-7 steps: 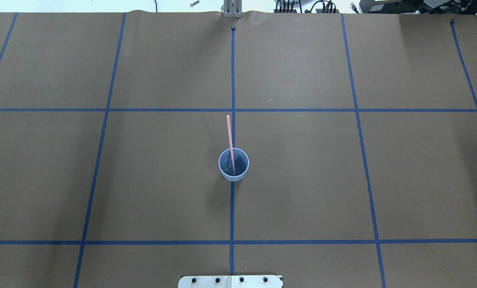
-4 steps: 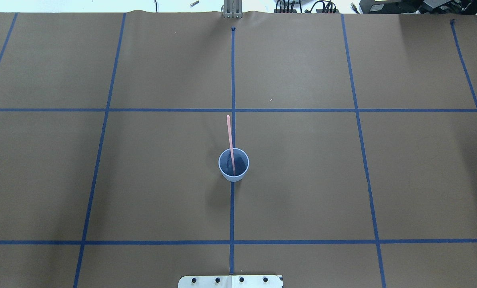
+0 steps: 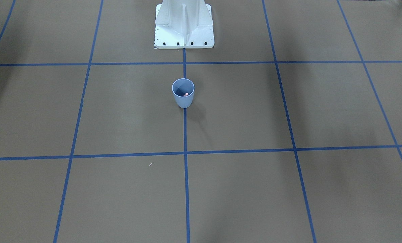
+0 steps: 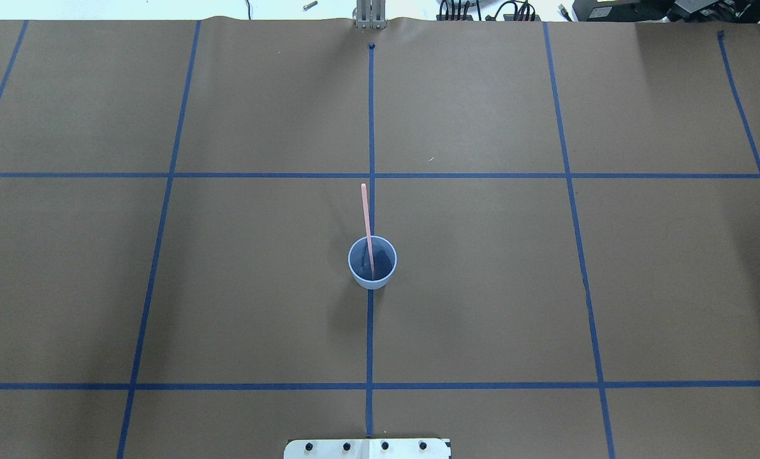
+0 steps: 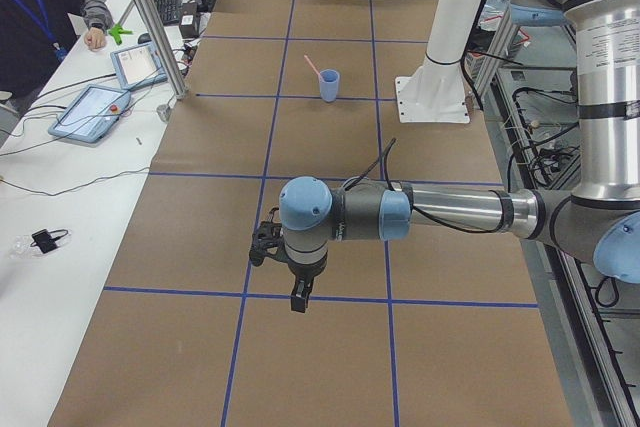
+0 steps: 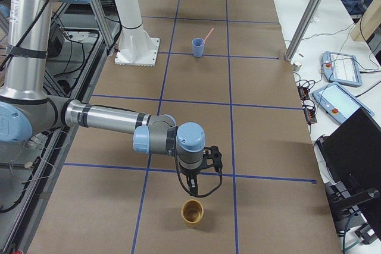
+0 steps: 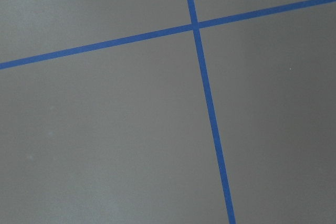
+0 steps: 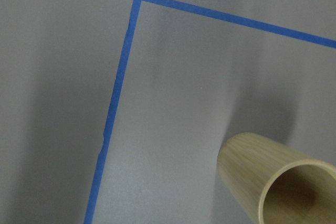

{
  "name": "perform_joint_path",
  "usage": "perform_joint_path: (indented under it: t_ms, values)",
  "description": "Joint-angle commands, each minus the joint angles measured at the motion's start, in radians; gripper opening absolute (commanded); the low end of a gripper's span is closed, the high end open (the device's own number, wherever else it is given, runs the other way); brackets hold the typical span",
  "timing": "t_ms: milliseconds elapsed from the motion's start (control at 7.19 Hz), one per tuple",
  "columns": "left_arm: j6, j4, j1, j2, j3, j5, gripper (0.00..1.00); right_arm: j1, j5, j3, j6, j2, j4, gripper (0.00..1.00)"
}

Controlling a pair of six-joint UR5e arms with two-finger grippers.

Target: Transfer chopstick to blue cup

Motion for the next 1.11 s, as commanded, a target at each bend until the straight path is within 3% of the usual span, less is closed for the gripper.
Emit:
perform_joint_path:
  t_ms: [0, 974]
  values:
    - [0.0, 0.001, 0.0, 0.026, -0.019, 0.0, 0.99, 0.0, 0.052, -0.019, -0.001, 0.0, 0.006, 1.0]
    - [0.0, 0.001, 0.001, 0.029, -0.025, 0.0, 0.99, 0.0, 0.054, 0.042, 0.014, -0.021, 0.011, 1.0]
